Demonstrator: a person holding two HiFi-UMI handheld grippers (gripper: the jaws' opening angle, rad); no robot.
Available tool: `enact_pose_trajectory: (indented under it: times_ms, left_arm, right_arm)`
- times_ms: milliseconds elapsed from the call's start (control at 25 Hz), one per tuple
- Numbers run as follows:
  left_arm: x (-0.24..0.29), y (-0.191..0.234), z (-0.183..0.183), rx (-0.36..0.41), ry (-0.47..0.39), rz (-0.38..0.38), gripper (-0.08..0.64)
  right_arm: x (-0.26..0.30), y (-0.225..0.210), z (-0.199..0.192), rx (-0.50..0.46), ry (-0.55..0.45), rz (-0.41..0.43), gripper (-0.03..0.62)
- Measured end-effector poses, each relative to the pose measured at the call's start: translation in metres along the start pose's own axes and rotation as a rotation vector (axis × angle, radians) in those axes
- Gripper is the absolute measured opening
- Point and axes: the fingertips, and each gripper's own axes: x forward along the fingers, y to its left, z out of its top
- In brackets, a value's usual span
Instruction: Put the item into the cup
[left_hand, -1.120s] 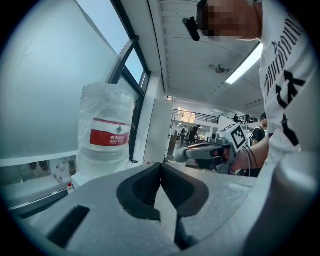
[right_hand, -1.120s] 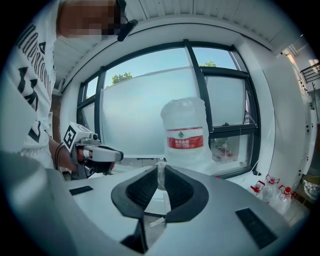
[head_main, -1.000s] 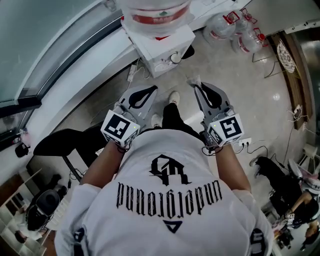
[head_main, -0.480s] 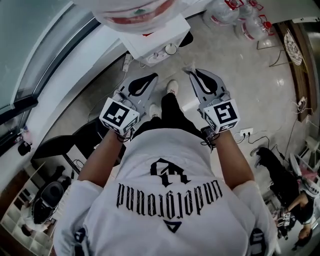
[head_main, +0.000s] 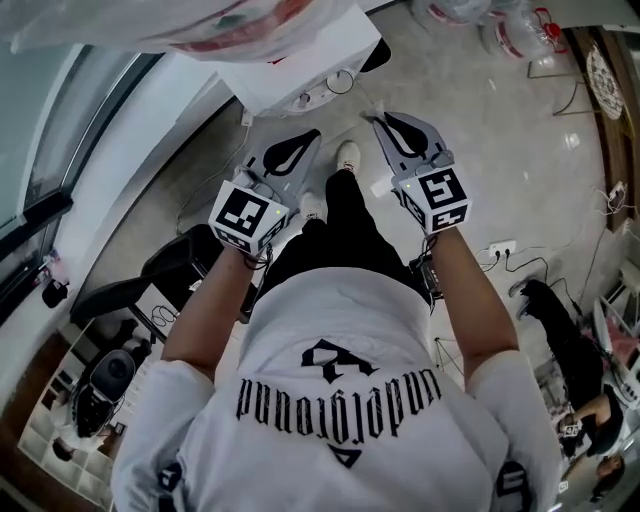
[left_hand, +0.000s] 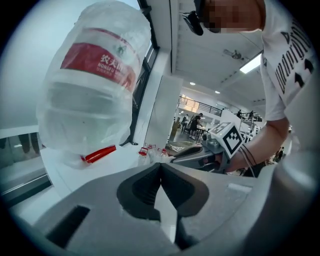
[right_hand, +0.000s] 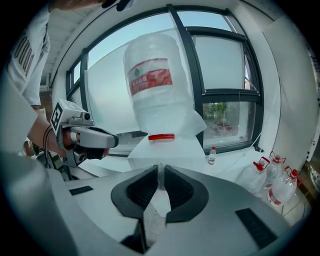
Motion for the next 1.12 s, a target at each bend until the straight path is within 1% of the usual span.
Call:
enact_pose_trajectory:
  times_ms: [120,360,480,640,760,920,1120]
  left_arm:
    - [0.012,0.007,-0.021,-0.003,0.024,0.016,0.015]
    - [0.042,0.017,-0.058,0.010,0.065,0.026,0.015]
    - [0.055,0.025,-0.067,0.007,0.069,0.035,0.015]
    - [0.074,0.034,-0.084,0.001,0.092,0.032,0.015]
    - [0.083,0.045,-0.096,-0.013,0.101,0.038,0.015]
    - [0.091,0.057,-0.107,-0.022,0.117,0.045,0.015]
    - [0.108,0.058,-0.120,-0.018,0.134,0.037,0.016]
  right_arm:
    - [0.015,-0.012,-0.019,0.019,0.025,0.013,0.043]
    - [0.044,-0.032,-0.055,-0.015,0.069,0.016,0.043]
    - [0.058,-0.039,-0.073,-0.014,0.089,0.017,0.043]
    - [0.078,-0.050,-0.096,0.020,0.118,0.023,0.043]
    - [0.098,-0.057,-0.111,0.026,0.142,0.023,0.043]
    - [0.122,-0.064,-0.126,0.015,0.169,0.022,0.043]
    - [0.146,-0.071,-0.150,0.012,0.203,0.034,0.043]
